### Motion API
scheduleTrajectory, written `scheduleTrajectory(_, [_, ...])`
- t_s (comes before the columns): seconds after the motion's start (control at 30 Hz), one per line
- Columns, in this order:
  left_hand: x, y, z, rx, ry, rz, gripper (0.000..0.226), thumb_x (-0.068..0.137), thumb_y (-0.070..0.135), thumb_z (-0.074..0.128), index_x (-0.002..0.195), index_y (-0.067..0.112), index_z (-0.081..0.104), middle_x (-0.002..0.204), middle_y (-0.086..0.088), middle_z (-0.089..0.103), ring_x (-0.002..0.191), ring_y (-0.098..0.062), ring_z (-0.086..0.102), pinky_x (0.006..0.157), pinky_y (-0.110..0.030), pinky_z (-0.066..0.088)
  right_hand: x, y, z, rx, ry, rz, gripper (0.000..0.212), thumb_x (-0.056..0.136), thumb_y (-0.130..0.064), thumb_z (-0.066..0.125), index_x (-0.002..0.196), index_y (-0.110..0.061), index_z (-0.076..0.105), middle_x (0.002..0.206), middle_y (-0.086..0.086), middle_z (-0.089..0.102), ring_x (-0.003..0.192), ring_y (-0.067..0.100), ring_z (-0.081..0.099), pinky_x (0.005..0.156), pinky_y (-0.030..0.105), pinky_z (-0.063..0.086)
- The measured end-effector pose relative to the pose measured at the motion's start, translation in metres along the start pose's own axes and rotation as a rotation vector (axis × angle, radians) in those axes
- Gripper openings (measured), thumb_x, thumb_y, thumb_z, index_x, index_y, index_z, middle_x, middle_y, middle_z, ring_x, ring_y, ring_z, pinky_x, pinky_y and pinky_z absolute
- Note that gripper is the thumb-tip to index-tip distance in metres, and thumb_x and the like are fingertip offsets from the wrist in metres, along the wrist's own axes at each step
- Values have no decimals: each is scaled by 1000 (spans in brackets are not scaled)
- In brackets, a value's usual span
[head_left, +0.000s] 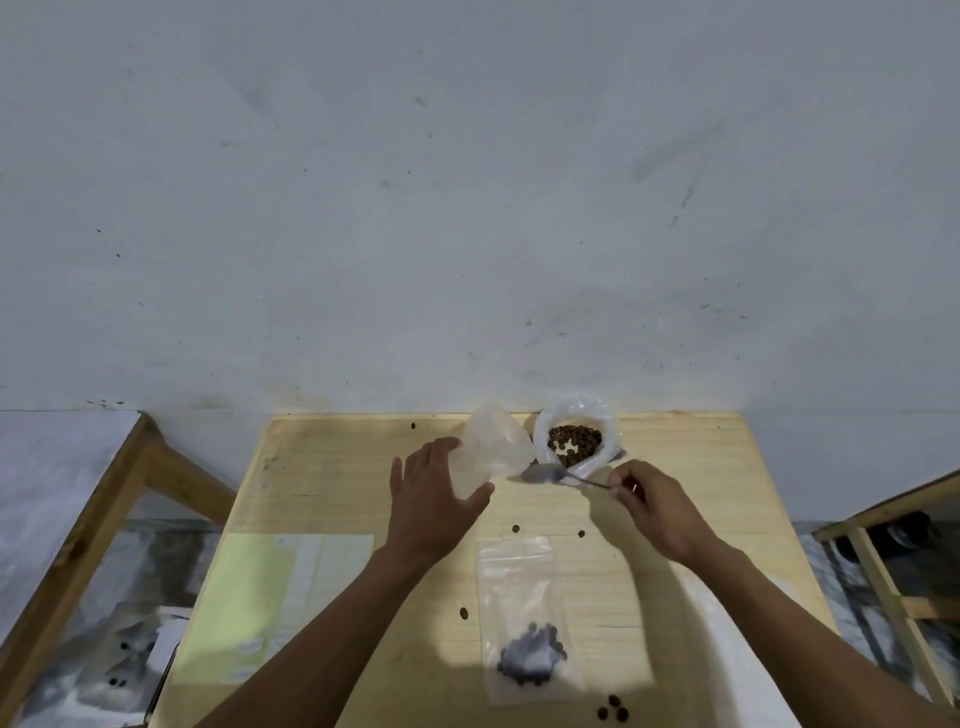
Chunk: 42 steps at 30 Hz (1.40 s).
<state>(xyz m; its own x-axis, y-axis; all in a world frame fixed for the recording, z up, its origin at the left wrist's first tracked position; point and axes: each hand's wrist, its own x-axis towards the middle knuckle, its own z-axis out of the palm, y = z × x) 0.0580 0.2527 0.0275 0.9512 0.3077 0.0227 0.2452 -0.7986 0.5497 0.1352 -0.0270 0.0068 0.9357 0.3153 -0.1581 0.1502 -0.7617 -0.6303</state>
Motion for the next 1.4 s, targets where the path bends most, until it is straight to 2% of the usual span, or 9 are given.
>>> scheduleTrajectory(0.13, [4,2,-1,-5,2,-6,65,78,51,69,131,21,46,129,3,56,125,-20,47,114,-51,26,12,-11,-36,455,92,58,19,90,9,57,100,-6,63,74,4,58,52,4,51,52,12,41])
scheduleTrajectory(0.23, [4,6,1,-9,8,4,64,78,51,68,130,21,47,129,4,56,125,-20,47,113,-50,27,26,-18,-51,785,255,166,17,91,6,58,105,-2,65,79,11,61,64,16,63,64,21,54])
scheduleTrajectory(0.33, [4,8,3,-4,2,8,64,78,52,67,130,21,46,129,5,56,125,-19,47,114,-50,26,36,-24,-54,937,418,213,14,96,-6,57,105,-1,67,85,11,63,71,21,63,75,27,57])
scheduleTrajectory(0.43, [3,7,5,15,-18,12,64,79,54,66,131,22,45,130,5,55,125,-19,48,114,-50,26,43,-28,-44,898,487,194,16,100,-12,52,106,-10,67,85,7,63,75,19,66,81,27,58])
scheduleTrajectory(0.7, [-2,0,6,33,-50,-14,67,79,56,66,133,24,42,134,7,52,128,-17,45,118,-49,18,49,-16,14,427,518,153,23,102,-15,42,110,-18,63,104,9,66,98,26,64,92,44,49])
scheduleTrajectory(0.93, [-6,-7,10,36,-72,-45,68,79,57,65,134,25,42,135,8,51,130,-15,43,119,-49,16,54,-16,46,590,447,446,25,99,-16,45,106,-13,69,101,11,71,99,32,66,93,49,52])
scheduleTrajectory(1.1, [-9,-7,12,42,-78,-60,67,80,56,66,134,26,42,136,8,51,131,-15,43,121,-48,13,58,-15,57,838,371,656,21,94,-10,56,83,-17,72,76,6,69,77,26,65,86,44,57])
scheduleTrajectory(1.27, [-10,-11,14,48,-76,-60,67,78,58,67,132,26,44,134,9,53,128,-14,46,118,-50,19,52,-15,47,1018,348,746,14,93,-5,59,89,-8,72,75,10,64,62,19,55,63,29,49])
scheduleTrajectory(1.4, [-9,-12,15,55,-71,-54,67,77,58,67,132,26,44,132,9,54,127,-15,47,117,-50,21,46,-13,36,1044,410,720,20,95,0,51,94,-3,71,72,12,62,61,20,54,66,30,49])
